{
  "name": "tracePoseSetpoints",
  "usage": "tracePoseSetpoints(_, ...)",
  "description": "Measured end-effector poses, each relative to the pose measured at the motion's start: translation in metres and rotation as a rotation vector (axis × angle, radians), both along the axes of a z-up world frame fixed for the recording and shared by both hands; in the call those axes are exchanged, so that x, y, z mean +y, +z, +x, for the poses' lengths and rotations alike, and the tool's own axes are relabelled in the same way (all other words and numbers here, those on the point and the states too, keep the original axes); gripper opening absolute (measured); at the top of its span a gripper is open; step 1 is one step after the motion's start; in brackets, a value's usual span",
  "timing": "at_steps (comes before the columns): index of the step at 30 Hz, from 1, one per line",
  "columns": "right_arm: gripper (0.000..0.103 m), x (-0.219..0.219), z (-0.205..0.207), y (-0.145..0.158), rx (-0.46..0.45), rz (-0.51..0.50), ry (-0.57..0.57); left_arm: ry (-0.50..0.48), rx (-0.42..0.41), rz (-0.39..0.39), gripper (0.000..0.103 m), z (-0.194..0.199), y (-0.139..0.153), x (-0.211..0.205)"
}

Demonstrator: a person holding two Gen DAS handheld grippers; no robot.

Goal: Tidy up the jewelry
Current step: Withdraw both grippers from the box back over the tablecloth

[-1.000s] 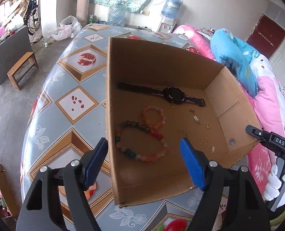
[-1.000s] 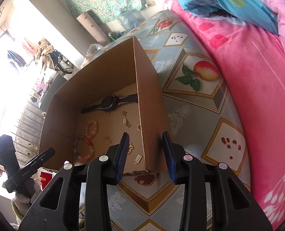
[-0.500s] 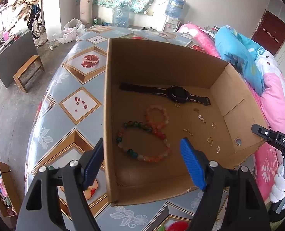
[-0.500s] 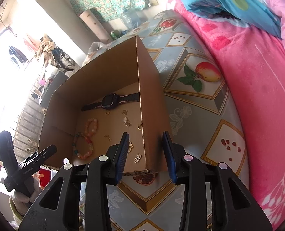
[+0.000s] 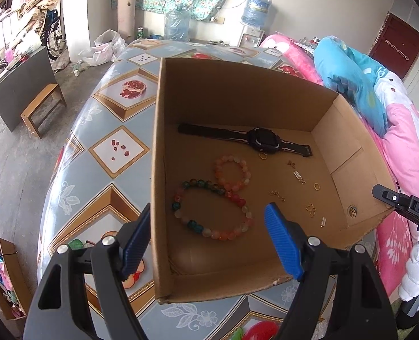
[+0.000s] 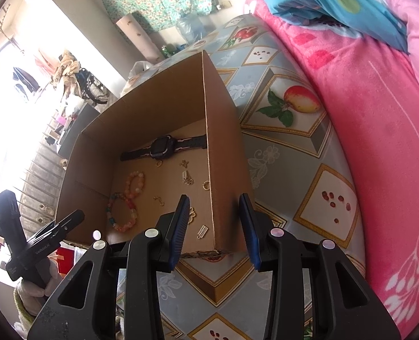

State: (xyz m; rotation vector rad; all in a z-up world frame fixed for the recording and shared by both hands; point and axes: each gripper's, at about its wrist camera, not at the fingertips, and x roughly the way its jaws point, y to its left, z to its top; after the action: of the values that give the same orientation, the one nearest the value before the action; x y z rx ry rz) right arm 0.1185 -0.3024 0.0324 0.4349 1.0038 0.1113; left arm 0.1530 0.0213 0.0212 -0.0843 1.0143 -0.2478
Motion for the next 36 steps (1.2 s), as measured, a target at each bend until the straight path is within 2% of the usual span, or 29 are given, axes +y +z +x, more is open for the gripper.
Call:
tracePoseSetpoints(18,0.038,-0.005,-0.035,-0.003,-0.022,0.023,-0.045,-0.009,-0.012,-0.005,0.075,-0.034,0.000,-0.001)
tracePoseSetpoints(22,0.042,-0.005,-0.041,0.000,-0.050,-0.005,-0.058,0.017,-0.091,0.009,0.077,-0.043,0.010,0.000)
tracePoseSetpoints(28,0.053,-0.003,-0.067,0.020,-0.161,-0.111,-0.108,0.077,-0.243,0.032,0.079,-0.065,0.041,0.007)
tracePoseSetpoints(31,0.058,-0.001,-0.083,0.032,-0.233,-0.147,-0.137,0.088,-0.290,0.040,0.086,-0.077,0.054,0.009)
tracePoseSetpoints(36,0.075,0.012,-0.112,0.057,-0.385,-0.235,-0.148,0.056,-0.318,0.080,0.093,-0.094,0.067,0.002)
